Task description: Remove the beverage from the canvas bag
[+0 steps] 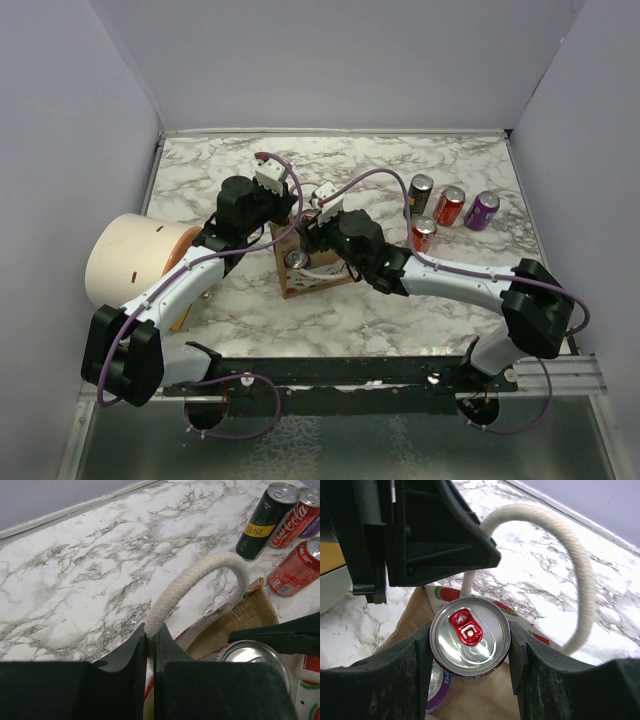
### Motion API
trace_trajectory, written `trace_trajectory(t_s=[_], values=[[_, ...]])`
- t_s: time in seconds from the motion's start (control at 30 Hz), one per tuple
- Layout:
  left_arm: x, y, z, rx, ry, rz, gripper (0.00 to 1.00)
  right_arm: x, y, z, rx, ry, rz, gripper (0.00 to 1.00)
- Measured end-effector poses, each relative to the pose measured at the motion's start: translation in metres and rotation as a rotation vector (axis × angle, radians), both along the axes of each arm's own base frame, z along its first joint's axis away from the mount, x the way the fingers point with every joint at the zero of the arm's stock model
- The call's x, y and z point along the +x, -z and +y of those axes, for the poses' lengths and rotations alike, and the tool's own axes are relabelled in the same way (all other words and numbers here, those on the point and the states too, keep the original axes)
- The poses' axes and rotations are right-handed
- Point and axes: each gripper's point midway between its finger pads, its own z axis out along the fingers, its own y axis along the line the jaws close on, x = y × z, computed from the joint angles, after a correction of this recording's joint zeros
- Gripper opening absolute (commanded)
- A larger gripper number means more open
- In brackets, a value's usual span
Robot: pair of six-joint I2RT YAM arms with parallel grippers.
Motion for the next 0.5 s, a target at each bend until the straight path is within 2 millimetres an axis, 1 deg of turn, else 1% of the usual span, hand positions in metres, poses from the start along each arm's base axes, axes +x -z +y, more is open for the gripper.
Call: trace_trajectory(t_s=[0.13,0.23,0.3,0.33,0.37,0.43,0.5], values=[[0.001,-0.001,0.002,0.007,-0.007,-0.007,0.01,-0.002,-0.013,-0.015,-0.002,0.044,0.000,0.02],[0.001,-0.001,0.003,0.010,-0.012,-0.012,0.01,-0.006,-0.033,-0.032,0.008,0.077,-0.013,0.02],[0.002,-0.001,0.003,0.014,-0.015,-0.013,0.01,-0.008,-0.053,-0.042,0.026,0.100,-0.030,0.02],[0.002,-0.001,0.003,0.015,-0.015,-0.014,0.01,-0.009,-0.071,-0.049,0.046,0.117,-0.047,0.02],[0.002,-0.001,0.004,0.015,-0.016,-0.015,0.01,-0.010,-0.084,-0.053,0.061,0.127,-0.061,0.02],[0.002,-0.001,0.004,0.018,-0.018,-0.016,0.01,-0.010,-0.118,-0.064,0.097,0.161,-0.097,0.02],[0.003,-0.001,0.004,0.019,-0.019,-0.017,0.01,-0.009,-0.147,-0.074,0.129,0.197,-0.130,0.02]])
